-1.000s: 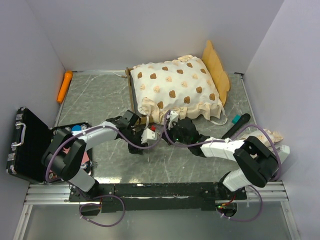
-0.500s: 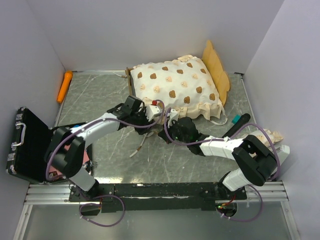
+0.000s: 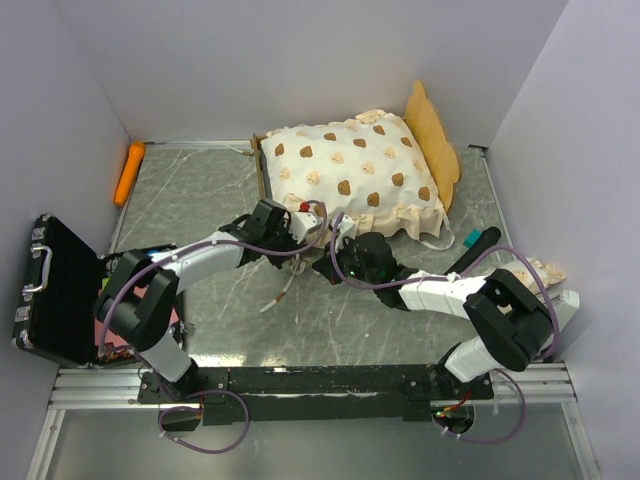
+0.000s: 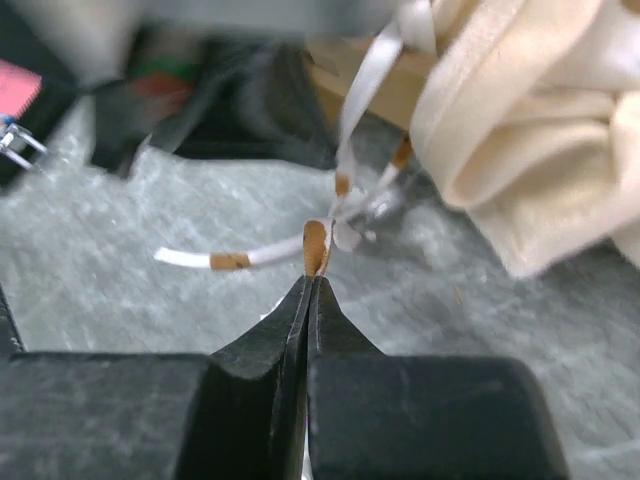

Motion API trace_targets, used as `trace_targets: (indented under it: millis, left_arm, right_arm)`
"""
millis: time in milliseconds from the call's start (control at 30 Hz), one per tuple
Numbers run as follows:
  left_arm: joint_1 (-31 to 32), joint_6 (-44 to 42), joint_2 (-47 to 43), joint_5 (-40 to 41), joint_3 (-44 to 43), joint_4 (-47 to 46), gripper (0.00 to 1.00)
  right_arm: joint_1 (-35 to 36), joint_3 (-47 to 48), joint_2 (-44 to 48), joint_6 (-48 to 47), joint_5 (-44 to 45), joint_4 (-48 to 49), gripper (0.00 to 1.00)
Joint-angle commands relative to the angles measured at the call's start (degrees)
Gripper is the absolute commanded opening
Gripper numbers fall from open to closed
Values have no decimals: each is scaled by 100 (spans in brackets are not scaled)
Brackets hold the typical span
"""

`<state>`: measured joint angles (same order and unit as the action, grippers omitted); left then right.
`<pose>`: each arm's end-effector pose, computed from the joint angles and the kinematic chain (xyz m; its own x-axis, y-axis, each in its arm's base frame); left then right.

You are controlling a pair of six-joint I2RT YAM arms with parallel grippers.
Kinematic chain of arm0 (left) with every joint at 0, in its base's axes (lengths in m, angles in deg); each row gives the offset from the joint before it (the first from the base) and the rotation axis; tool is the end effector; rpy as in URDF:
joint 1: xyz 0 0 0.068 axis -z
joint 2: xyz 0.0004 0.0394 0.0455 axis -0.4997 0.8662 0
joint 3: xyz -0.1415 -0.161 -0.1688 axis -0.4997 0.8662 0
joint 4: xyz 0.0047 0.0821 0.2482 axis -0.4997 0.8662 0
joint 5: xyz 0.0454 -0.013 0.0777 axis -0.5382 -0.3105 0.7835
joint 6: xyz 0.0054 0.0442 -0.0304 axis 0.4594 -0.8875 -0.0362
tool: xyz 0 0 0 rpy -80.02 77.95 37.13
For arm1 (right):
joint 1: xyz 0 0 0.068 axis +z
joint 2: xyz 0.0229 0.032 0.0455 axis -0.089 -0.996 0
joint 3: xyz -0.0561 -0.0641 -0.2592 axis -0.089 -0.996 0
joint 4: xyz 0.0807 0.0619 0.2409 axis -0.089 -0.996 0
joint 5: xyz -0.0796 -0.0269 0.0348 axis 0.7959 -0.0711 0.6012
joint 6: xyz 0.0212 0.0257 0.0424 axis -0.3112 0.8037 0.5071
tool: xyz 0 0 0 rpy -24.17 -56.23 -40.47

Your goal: Set up the pet bed

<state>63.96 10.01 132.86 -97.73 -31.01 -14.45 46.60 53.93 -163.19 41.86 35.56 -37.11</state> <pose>0.2778 -0.1955 0.1998 -0.4146 0.6153 -0.6704 0.8037 0.5932 0.0474 0.2170 0.2044 0.1900 -0.4068 -0.1050 -0.9075 -0.7578 0.5936 0.2711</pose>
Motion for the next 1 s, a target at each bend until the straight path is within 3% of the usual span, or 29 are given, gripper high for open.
trace_targets:
  millis: [0, 333, 433, 567, 633, 733, 967]
  left_arm:
    - [-22, -108, -759, -790, 130, 54, 1]
    - [-348, -486, -1393, -2135, 395, 222, 1]
    - [-365, -539, -1236, -2032, 456, 107, 1]
    - [-593, -382, -998, -1339, 237, 335, 1]
    - [-603, -337, -1050, -680, 280, 344, 9]
    - [-585, -320, -1191, -352, 491, 204, 33]
    - [-576, -381, -656, -607, 562, -147, 48]
  right_arm:
    - [-185, 648, -365, 240, -297, 420, 0]
    - [-335, 1713, -1517, 293, -832, 603, 0]
    - [-353, 1914, -1772, 381, -1193, 614, 0]
    - [-361, 1784, -1896, 486, -948, 718, 0]
    - [-361, 1774, -1931, 477, -930, 684, 0]
    - [-361, 1880, -2080, 539, -1000, 665, 0]
    - [-353, 2038, -2475, 750, -1211, 999, 0]
